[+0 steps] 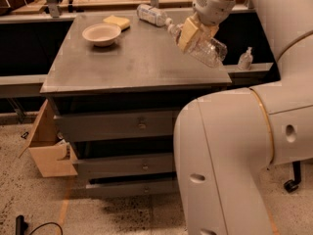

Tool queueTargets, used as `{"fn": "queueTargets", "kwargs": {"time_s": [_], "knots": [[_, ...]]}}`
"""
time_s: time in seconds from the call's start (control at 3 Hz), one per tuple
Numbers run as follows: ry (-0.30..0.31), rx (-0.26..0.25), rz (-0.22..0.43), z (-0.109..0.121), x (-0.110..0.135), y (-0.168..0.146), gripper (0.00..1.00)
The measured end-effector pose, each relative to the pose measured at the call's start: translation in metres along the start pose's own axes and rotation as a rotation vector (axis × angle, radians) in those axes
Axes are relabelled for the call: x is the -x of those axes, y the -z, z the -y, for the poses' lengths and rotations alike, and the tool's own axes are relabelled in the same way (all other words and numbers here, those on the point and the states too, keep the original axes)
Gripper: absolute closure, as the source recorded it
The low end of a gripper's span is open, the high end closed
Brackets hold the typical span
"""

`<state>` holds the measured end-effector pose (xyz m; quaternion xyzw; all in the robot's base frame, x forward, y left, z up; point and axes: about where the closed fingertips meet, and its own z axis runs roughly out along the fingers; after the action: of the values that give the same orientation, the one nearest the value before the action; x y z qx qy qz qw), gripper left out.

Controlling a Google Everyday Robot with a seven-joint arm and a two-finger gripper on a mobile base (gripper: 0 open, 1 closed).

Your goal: Place water bottle upright

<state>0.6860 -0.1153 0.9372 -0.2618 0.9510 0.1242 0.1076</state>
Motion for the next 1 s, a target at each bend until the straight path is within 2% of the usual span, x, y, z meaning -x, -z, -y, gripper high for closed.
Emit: {"fn": "queueTargets", "kwargs": {"time_s": [0.33,0.67,1.0], "knots": [[-0.014,0.043,-0.008,-0.008,-0.015,-0.001,1.00],[-0.016,-0.001,0.032,-0.006,-0.017,-0.004,1.00],[-0.034,-0.010,0.040,0.000,-0.021,-0.014,1.00]]}}
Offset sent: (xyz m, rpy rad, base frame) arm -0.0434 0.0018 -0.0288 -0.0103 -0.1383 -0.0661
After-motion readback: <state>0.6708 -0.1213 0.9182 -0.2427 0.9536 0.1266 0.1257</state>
